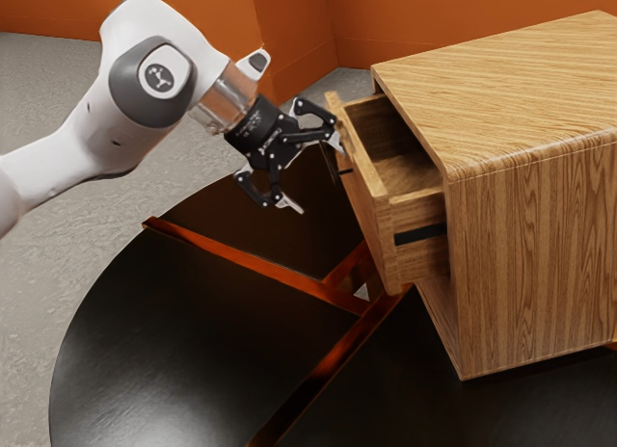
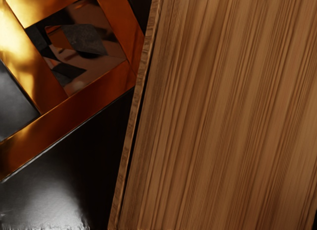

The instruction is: Pull the drawer handle with one arm to open the drawer

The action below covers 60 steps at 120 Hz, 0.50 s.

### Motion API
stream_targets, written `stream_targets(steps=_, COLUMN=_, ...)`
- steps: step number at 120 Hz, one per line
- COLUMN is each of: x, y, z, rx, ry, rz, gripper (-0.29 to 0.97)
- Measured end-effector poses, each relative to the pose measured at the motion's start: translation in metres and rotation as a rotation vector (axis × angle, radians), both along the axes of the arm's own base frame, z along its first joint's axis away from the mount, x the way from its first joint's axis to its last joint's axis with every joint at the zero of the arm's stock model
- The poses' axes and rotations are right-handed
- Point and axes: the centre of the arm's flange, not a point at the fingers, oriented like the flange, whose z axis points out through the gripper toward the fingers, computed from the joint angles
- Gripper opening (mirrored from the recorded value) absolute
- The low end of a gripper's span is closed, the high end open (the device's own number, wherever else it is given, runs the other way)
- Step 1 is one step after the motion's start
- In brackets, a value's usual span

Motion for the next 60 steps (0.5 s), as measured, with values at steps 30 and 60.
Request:
stream_targets(steps=30, x=-0.025, y=0.02, z=0.002, rx=-0.007, ry=-0.001, rz=0.024, gripper=0.67)
stream_targets(steps=60, x=-0.053, y=0.042, z=0.011, rx=-0.019, ry=-0.024, rz=0.054, gripper=0.68)
